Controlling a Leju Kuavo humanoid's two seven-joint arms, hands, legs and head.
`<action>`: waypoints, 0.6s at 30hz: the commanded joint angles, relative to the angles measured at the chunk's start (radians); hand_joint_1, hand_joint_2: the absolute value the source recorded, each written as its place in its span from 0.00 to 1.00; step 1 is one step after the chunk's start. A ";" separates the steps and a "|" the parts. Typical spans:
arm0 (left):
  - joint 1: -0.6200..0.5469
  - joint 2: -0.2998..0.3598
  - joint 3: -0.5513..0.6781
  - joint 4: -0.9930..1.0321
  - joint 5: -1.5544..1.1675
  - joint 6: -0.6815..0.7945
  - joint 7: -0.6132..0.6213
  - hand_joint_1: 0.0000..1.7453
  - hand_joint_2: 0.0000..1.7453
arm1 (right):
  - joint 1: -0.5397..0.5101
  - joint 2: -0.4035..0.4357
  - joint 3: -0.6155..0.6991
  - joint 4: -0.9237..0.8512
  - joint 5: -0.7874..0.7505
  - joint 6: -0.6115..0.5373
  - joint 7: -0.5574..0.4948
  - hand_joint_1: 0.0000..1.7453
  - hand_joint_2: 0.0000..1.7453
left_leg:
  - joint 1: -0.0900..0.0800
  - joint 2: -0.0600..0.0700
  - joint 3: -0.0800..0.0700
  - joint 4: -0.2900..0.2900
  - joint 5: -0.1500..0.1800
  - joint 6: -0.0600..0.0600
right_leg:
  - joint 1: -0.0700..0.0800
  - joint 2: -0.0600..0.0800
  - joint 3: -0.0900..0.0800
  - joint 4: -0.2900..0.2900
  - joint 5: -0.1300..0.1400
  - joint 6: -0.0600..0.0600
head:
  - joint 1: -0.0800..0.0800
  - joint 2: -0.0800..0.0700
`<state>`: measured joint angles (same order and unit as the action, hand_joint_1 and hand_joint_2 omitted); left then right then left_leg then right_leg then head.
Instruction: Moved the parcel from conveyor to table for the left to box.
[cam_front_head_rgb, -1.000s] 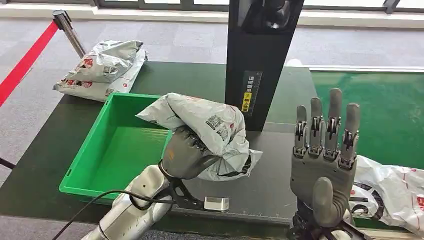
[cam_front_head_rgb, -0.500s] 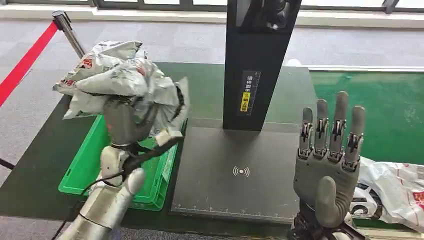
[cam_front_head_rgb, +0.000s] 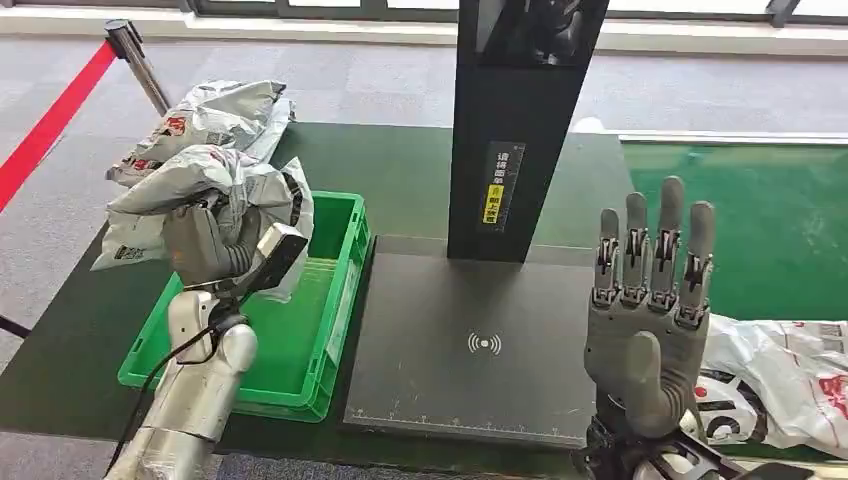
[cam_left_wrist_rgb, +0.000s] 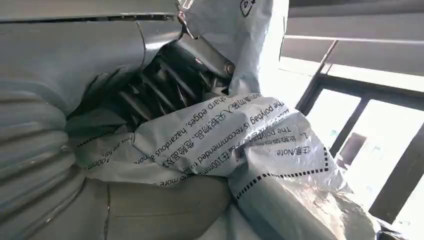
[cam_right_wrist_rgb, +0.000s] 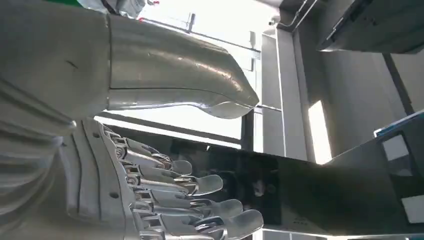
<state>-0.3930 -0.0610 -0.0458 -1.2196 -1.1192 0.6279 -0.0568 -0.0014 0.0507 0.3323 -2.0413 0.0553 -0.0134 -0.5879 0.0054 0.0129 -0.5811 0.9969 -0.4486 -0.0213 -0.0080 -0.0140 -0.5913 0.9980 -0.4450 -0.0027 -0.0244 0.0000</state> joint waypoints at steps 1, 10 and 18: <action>-0.055 -0.024 0.029 0.112 0.019 -0.031 -0.004 1.00 1.00 | -0.030 -0.025 0.027 0.051 -0.001 -0.006 0.003 0.00 1.00 | 0.001 -0.002 0.003 -0.002 0.001 0.001 | 0.001 0.001 0.003 -0.003 0.001 0.000 | 0.000 0.000; -0.021 -0.024 -0.033 0.055 0.018 -0.063 0.032 0.00 0.00 | -0.013 -0.039 0.025 0.054 0.005 -0.012 0.001 0.00 1.00 | 0.001 -0.002 0.001 -0.001 0.000 0.001 | 0.001 0.000 0.002 -0.002 0.000 0.000 | 0.000 0.000; 0.013 -0.024 0.007 0.018 0.100 0.046 0.024 0.00 0.00 | -0.064 -0.038 0.039 0.063 0.076 -0.068 0.062 0.00 1.00 | 0.000 0.001 0.001 -0.001 0.000 0.001 | 0.000 0.003 0.001 -0.002 0.001 0.000 | 0.000 0.000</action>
<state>-0.3871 -0.0828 -0.0488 -1.2077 -1.0861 0.6053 -0.0164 -0.0102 0.0469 0.3327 -2.0317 0.1098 -0.0518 -0.5498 0.0055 0.0128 -0.5816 0.9968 -0.4487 -0.0212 -0.0078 -0.0138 -0.5916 0.9982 -0.4451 -0.0027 -0.0248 0.0000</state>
